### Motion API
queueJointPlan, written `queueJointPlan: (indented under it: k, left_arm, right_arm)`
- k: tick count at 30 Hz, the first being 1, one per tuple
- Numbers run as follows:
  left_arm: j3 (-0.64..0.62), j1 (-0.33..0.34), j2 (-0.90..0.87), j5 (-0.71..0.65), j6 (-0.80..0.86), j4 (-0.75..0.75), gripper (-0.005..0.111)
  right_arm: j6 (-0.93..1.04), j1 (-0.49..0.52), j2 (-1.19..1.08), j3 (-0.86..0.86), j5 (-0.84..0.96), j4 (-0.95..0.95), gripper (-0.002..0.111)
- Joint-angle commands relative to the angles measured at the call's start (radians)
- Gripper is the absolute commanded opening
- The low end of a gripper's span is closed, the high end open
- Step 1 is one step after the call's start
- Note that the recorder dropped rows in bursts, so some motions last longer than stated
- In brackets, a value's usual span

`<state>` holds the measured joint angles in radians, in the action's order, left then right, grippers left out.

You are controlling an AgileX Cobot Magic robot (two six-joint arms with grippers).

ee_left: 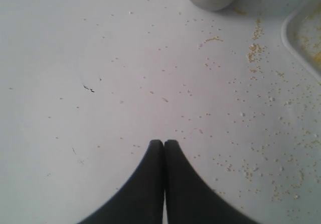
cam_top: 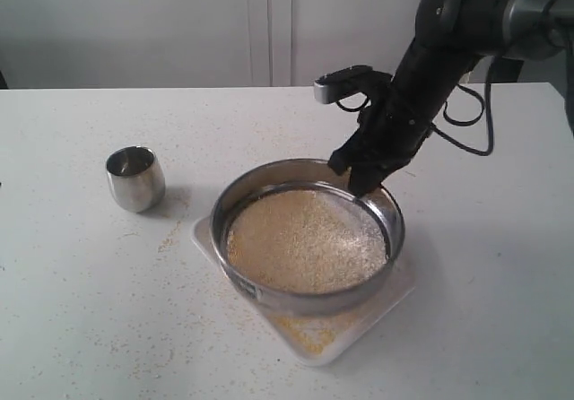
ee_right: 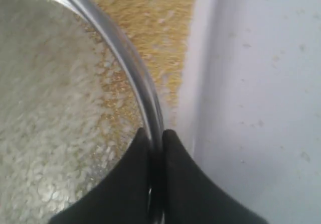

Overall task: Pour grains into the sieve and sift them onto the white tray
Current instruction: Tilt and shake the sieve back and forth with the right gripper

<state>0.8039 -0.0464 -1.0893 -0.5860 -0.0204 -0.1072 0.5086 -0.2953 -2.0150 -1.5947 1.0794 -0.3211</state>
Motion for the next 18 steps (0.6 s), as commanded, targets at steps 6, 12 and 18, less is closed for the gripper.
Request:
queueJointPlan:
  k: [6,12,18]
  left_arm:
    - [-0.006,-0.006,0.008,-0.012,-0.001,0.005,0.0]
    - [-0.006,-0.006,0.008,-0.012,-0.001,0.005,0.0]
    - [-0.006,-0.006,0.008,-0.012,-0.001,0.005,0.0]
  right_arm:
    - [-0.01,-0.004,0.017,-0.009,-0.094,0.014,0.0]
    - [0.329,-0.018,0.016,-0.009,0.053,-0.192,0.0]
    - [-0.271,-0.013,0.018,-0.009,-0.174,0.015,0.0]
